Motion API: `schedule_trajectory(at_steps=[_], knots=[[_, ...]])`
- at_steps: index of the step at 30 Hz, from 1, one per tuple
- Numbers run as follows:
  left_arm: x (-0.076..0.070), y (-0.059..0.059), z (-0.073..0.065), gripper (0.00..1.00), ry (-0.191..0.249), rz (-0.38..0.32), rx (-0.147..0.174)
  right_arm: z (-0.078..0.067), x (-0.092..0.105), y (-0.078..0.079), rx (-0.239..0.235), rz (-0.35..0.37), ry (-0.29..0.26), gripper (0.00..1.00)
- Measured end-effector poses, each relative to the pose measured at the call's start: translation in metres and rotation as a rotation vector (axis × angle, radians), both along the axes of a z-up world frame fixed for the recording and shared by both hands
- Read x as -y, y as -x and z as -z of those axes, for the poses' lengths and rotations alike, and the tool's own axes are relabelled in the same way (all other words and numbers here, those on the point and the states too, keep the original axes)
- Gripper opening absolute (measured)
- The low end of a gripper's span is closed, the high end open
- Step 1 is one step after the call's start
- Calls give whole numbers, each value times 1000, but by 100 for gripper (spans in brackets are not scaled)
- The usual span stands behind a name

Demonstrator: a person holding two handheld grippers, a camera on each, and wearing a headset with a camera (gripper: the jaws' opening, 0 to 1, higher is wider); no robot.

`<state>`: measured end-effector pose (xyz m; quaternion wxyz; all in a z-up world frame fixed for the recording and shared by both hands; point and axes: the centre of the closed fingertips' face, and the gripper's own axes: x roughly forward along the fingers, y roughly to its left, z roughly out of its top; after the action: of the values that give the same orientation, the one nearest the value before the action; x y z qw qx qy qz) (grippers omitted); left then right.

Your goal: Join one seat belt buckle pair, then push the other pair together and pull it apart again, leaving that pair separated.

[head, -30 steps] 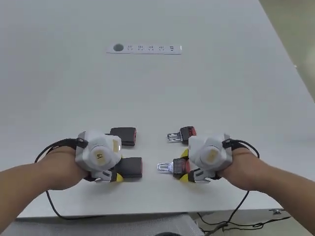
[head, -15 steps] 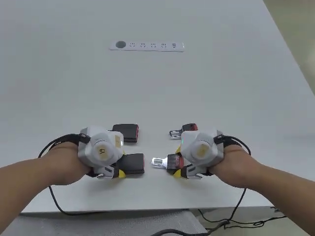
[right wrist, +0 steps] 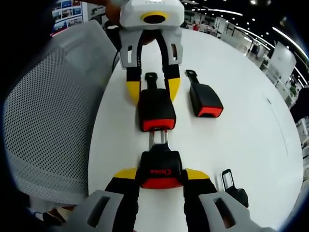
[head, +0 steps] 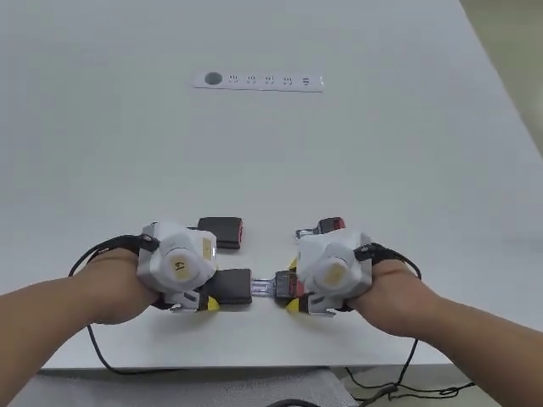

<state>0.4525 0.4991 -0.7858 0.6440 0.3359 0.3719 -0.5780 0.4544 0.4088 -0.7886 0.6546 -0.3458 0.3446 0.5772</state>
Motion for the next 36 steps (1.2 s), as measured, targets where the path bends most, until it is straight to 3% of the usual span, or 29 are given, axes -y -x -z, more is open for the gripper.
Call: schedule_trajectory(at_steps=[7, 17, 22, 29, 36], knots=[[1, 0, 0, 33, -6, 16, -1, -2, -7, -1, -29, -5, -27, 32], [1, -1, 1, 32, -8, 46, -4, 1, -9, -2, -68, -47, -20, 31], [0, -1, 2, 32, -22, 79, -1, 1, -12, -1, -61, -56, -4, 30], [-2, -3, 3, 32, 5, 54, -3, 0, -19, 0, -57, -30, -13, 30], [-2, -3, 2, 32, 4, 56, -3, 1, -28, -3, -51, -32, -23, 29]])
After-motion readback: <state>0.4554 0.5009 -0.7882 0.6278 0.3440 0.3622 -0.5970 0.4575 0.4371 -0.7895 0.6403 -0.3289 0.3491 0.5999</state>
